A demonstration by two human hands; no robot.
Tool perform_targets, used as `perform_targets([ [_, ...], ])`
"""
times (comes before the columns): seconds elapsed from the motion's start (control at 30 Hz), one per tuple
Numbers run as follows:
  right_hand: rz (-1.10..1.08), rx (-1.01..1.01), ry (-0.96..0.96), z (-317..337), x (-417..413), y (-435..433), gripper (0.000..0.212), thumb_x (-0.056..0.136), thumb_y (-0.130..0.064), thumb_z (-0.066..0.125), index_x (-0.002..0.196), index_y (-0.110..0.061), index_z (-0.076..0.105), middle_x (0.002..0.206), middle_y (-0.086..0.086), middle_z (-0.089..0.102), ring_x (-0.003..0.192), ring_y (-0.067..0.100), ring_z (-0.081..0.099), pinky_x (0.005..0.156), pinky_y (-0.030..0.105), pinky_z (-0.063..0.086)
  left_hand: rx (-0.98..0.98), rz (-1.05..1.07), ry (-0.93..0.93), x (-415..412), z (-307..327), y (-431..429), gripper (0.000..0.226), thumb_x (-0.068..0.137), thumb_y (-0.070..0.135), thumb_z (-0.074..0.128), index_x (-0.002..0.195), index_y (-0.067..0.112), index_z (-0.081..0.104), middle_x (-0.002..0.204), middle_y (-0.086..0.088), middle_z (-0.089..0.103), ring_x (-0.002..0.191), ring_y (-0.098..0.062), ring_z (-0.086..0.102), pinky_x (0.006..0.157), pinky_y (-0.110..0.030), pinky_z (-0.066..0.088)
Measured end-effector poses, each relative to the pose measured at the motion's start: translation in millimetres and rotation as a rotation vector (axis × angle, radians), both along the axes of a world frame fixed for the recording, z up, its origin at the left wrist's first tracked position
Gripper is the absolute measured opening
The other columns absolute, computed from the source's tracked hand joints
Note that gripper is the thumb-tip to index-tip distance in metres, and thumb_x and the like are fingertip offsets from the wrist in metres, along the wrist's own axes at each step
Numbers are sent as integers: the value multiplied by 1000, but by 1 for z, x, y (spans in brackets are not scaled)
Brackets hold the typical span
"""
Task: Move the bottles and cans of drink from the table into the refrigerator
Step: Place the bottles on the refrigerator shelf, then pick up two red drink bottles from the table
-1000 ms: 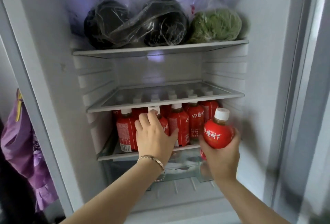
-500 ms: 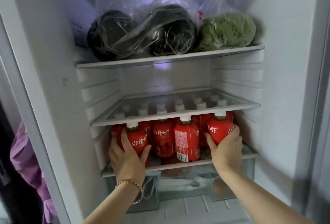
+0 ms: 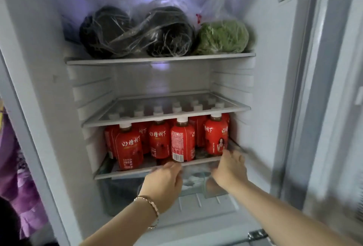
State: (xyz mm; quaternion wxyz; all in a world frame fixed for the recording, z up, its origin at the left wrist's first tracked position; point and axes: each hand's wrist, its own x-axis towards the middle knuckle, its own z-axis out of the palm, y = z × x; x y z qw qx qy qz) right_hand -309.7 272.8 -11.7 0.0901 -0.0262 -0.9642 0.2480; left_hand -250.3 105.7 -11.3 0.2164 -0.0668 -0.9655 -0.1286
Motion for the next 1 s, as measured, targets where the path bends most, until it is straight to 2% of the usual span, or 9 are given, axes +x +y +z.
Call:
perform_targets([
  [0.17,100,-67,-72,4,83,23,31,88,-30,48,105,-12,65,99,6,67,93,26,61,71,25,43,82,-146,-315,14,3,41,25,92,21,41,105,18,62,107,-3,67,96,-21,62,84,-31,50],
  [0.27,19,-78,33,-7,152,37,24,89,-25,49,97,-12,67,96,5,67,92,26,62,75,29,50,126,-254,-291,42,-11,67,24,92,20,43,107,21,61,106,-2,66,96,-22,63,82,-29,50],
  [0.43,-112,160,83,-25,279,89,25,90,-27,46,86,-16,67,91,5,70,88,25,64,69,29,46,176,-724,222,117,-30,131,22,79,9,48,95,8,63,89,-8,62,81,-29,60,65,-30,47],
  [0.6,-326,577,61,-39,423,174,28,69,-33,38,48,-21,53,40,-1,52,31,14,50,33,16,23,-28,-1239,451,227,-44,229,31,73,19,46,102,12,55,99,-13,64,88,-27,54,73,-34,40],
  [0.67,-455,646,43,-39,473,202,28,73,-28,40,50,-22,55,41,1,53,32,14,50,34,17,20,-134,-1281,458,263,-61,260,36,76,22,44,102,10,66,104,-12,66,93,-28,61,80,-34,38],
  [0.77,-568,632,7,-36,541,238,16,90,-19,51,79,-19,62,71,4,66,56,17,52,47,22,27,-309,-1276,435,310,-83,303,48,80,26,44,121,6,62,127,-13,59,116,-28,58,102,-40,37],
  [0.83,-658,642,-49,-37,572,261,20,96,-26,42,96,-19,60,94,2,66,78,18,56,60,23,29,-465,-1222,418,328,-89,326,66,89,33,48,142,4,21,151,-13,26,140,-25,21,116,-41,12],
  [0.9,-760,602,-133,-37,598,283,26,97,-29,37,105,-19,60,102,0,65,86,18,56,65,23,31,-538,-1099,383,335,-97,347,79,97,37,40,136,5,-21,150,-13,-15,134,-25,-22,111,-39,-10],
  [1.0,-817,563,-205,-34,624,312,27,96,-29,37,107,-18,60,104,0,65,88,18,56,67,23,35,-512,-1015,222,344,-99,368,97,75,39,71,143,-1,15,148,-18,24,138,-30,22,118,-42,9],
])
